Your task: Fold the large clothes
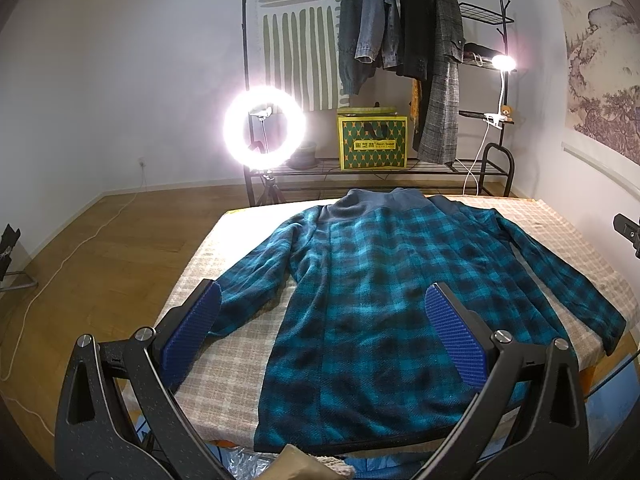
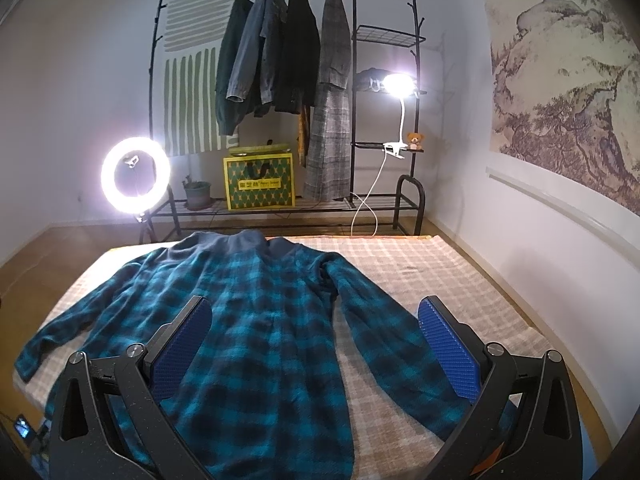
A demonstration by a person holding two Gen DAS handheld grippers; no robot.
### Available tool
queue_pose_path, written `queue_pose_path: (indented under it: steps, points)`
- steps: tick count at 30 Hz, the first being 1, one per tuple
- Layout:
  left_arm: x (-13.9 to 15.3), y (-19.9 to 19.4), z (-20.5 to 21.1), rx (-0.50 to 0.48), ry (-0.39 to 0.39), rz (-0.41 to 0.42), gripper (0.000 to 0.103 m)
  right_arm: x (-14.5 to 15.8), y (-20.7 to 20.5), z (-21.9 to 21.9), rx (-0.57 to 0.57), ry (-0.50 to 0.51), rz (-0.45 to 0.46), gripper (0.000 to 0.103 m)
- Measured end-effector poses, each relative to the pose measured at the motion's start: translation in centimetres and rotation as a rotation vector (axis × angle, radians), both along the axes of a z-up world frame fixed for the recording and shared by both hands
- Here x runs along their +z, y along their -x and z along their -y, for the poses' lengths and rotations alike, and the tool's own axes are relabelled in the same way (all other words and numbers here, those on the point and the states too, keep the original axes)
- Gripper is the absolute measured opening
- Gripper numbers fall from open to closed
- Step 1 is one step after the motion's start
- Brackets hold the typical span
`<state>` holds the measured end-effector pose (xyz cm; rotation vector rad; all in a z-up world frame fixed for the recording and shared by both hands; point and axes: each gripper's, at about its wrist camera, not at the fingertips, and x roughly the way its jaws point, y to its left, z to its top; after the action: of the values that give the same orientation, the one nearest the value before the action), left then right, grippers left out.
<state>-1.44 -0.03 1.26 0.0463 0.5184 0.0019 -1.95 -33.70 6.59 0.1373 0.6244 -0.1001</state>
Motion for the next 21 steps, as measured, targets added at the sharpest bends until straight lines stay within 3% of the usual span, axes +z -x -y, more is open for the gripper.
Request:
queue_pose_path:
  steps: [21]
  points:
    - [0.07, -0.07, -0.24, 0.0, 0.001, -0.006, 0.103, 0.21, -0.03, -0.3, -0.003, 0.004, 0.006, 0.102]
